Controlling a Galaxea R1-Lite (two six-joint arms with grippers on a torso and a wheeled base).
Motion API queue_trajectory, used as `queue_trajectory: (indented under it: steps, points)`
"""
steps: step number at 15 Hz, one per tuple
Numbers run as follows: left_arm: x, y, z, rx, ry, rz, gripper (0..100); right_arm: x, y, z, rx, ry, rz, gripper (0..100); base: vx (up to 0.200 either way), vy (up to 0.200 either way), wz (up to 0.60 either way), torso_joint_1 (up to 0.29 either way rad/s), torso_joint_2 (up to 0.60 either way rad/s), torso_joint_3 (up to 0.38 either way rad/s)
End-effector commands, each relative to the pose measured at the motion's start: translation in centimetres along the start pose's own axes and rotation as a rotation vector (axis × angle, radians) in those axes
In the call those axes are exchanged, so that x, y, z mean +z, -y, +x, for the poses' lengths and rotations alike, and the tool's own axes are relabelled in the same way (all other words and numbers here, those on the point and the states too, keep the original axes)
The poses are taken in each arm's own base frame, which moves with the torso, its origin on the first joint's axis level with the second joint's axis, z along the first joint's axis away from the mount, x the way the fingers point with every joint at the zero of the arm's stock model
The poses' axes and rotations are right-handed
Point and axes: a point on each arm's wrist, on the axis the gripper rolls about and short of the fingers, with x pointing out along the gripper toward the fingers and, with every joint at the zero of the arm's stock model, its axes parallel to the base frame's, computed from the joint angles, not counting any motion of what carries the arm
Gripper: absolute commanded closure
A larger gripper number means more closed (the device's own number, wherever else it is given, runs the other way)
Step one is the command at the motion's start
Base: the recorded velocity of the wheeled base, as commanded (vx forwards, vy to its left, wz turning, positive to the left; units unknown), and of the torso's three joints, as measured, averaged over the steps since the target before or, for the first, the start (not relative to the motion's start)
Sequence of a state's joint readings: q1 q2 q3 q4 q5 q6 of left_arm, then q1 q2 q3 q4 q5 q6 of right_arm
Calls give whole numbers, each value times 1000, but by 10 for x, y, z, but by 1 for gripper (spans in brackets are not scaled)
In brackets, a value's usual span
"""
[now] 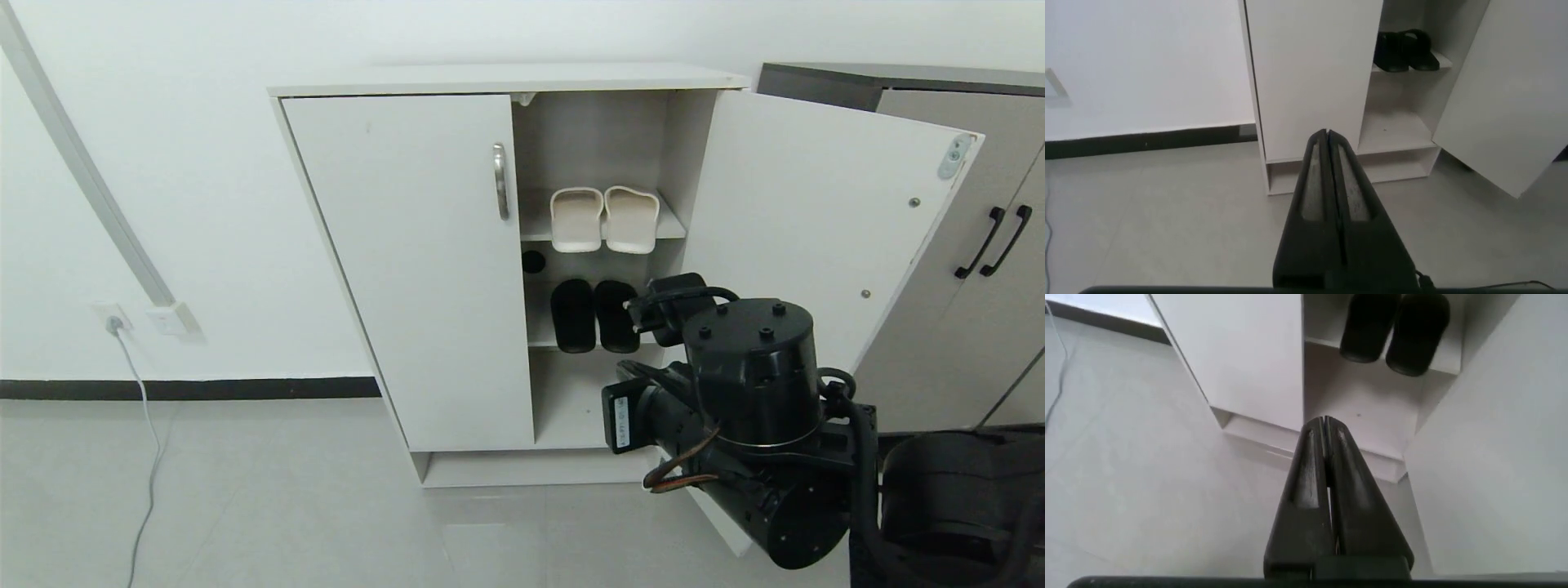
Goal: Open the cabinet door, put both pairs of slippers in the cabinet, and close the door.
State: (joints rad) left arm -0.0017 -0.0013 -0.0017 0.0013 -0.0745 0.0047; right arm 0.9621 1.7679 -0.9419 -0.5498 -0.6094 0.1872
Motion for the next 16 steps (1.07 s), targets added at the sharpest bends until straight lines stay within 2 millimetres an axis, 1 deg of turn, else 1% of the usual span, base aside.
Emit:
queue_trajectory:
  steps: [1,14,16]
  points:
    - [0,0,0,1,-2,0,100,-1,-1,0,3,-3,-2,100,0,0,0,0,0,0]
    - [0,0,0,-1,-2,0,100,-2,0,1,-2,-8,-11,100,0,0,0,0,0,0]
    - [0,0,0,1,-2,0,100,-2,-1,1,-1,-7,-15,100,0,0,0,0,-183,-181]
